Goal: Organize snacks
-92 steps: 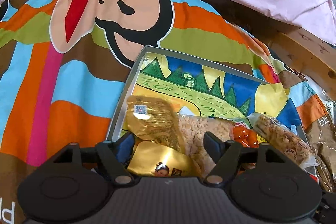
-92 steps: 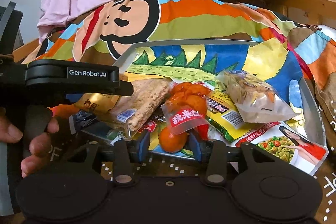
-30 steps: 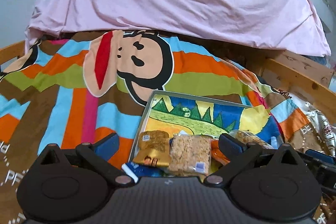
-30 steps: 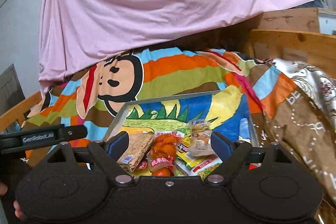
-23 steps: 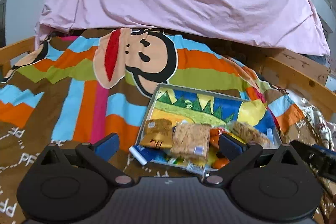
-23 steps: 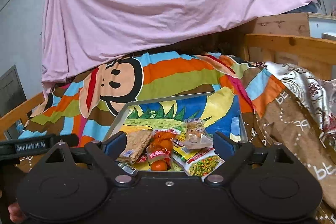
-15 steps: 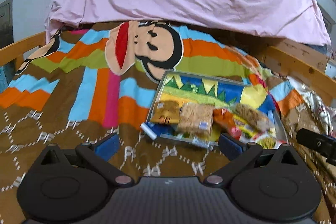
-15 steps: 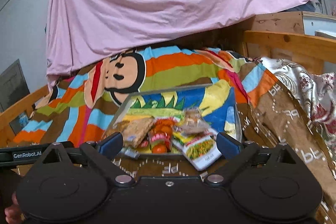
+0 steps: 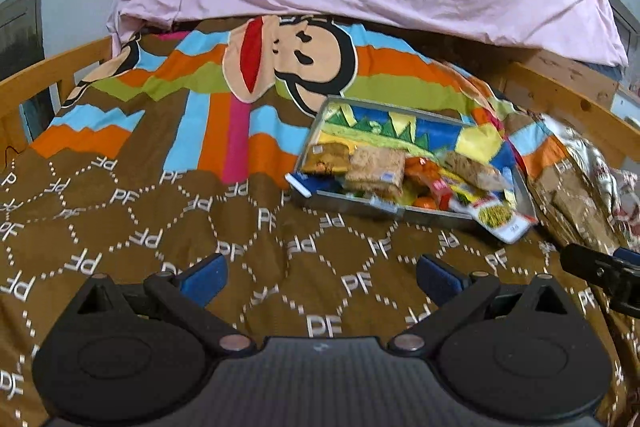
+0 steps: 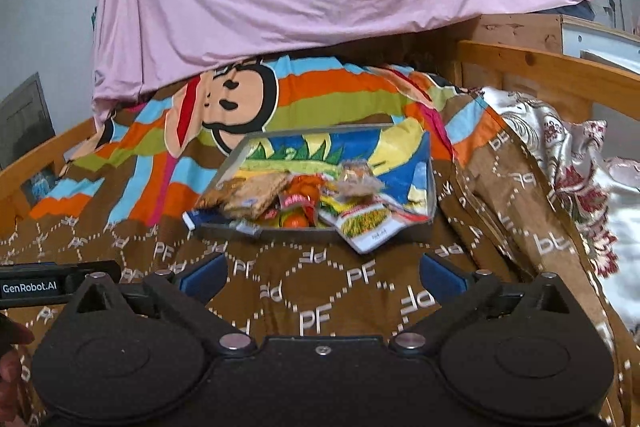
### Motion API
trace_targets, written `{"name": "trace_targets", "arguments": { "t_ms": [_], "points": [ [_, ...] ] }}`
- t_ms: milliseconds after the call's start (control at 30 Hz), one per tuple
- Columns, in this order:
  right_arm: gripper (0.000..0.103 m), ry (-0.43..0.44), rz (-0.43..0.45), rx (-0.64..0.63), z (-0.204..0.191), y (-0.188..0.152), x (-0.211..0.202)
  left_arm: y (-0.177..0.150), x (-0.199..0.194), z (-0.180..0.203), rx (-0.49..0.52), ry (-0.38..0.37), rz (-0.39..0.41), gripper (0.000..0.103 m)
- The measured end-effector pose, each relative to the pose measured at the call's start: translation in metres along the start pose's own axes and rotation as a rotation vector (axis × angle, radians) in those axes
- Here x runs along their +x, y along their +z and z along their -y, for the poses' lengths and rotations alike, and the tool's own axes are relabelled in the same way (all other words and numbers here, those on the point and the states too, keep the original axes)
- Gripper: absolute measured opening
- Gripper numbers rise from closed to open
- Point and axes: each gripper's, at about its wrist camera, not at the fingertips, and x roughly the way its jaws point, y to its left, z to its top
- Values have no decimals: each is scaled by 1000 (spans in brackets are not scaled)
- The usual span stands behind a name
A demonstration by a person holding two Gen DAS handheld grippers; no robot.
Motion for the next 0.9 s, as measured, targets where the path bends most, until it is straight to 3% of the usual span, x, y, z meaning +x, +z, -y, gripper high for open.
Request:
{"name": "trace_targets", "arguments": {
  "t_ms": [333, 900],
  "points": [
    [102, -39, -50, -10, 0, -11, -8, -19, -6, 7, 27, 24, -49, 102],
    [102, -61, -140, -13, 0, -17, 9, -22, 2, 8, 30, 36, -83, 102]
  ]
}}
